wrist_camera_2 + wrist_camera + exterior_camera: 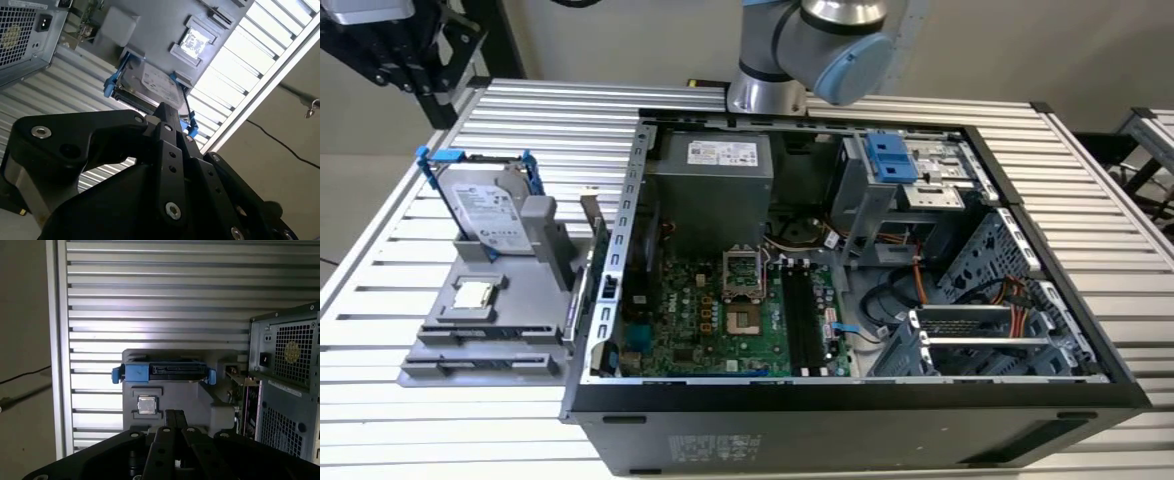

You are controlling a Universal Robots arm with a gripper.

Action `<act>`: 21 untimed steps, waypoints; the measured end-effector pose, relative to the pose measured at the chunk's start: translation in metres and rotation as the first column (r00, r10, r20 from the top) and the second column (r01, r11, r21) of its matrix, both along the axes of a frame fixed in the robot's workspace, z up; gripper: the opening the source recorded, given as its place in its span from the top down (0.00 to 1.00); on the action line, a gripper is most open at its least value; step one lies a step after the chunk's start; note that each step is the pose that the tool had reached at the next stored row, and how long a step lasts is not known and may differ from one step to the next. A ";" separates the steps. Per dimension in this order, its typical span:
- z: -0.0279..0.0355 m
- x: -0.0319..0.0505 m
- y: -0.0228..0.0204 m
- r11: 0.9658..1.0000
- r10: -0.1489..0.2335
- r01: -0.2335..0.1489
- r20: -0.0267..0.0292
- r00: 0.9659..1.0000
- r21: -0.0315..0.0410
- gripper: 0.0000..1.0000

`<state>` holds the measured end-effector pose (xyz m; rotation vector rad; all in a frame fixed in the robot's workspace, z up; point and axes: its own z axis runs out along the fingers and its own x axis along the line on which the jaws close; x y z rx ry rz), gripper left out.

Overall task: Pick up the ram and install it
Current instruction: 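Reach for the ram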

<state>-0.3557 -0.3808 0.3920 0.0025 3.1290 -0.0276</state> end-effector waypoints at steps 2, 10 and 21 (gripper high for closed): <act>-0.0003 -0.0002 -0.0036 1.000 0.000 0.000 0.000 1.000 0.001 1.00; -0.0013 -0.0003 -0.0190 1.000 0.000 0.000 0.000 1.000 0.003 1.00; -0.0030 -0.0007 -0.0409 1.000 0.002 -0.002 0.000 1.000 0.005 1.00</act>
